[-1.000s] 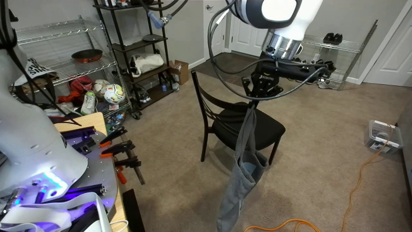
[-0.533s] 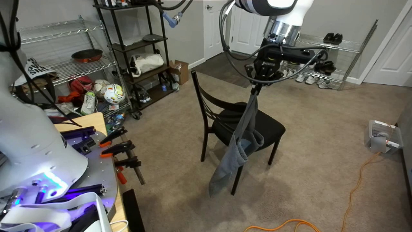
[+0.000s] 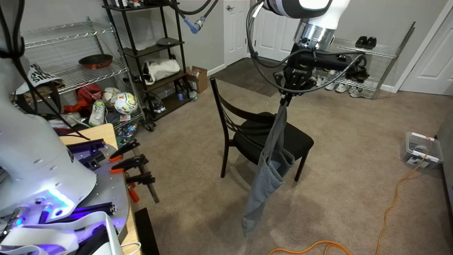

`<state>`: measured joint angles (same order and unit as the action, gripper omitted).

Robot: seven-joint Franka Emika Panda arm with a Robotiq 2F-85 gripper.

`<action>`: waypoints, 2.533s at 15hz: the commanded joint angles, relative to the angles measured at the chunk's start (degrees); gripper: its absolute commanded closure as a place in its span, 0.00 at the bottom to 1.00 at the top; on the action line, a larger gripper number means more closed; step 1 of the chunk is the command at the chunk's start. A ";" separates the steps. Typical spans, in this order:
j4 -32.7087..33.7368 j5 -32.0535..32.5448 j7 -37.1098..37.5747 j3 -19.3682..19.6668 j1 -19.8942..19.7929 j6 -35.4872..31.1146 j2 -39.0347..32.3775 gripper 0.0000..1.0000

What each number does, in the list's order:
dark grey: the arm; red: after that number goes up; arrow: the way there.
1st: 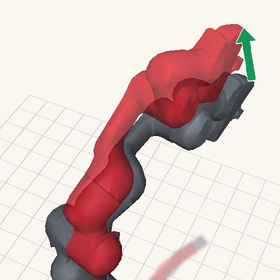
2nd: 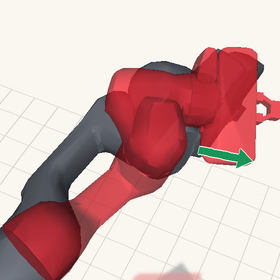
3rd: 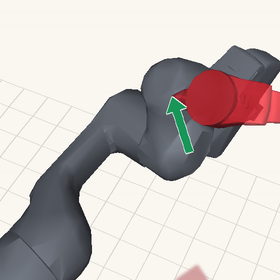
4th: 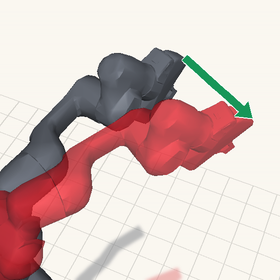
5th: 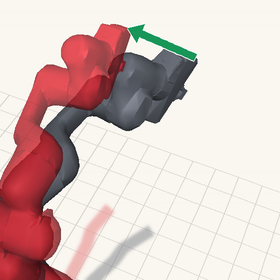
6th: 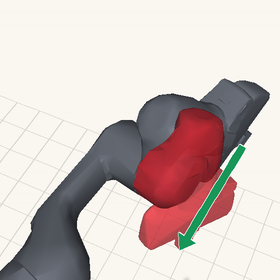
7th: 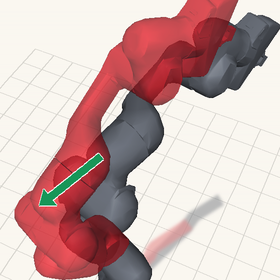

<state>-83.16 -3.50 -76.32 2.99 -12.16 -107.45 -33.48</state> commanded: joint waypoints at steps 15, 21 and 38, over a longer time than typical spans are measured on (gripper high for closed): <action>4.87 2.21 1.30 -0.67 -0.40 5.02 -1.14 0.97; 5.87 2.18 1.51 -0.42 -0.99 5.74 -2.26 0.97; 17.41 2.68 1.45 -0.57 -1.40 13.43 -8.46 0.97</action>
<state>-66.31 -1.97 -75.94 2.90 -12.77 -95.49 -41.97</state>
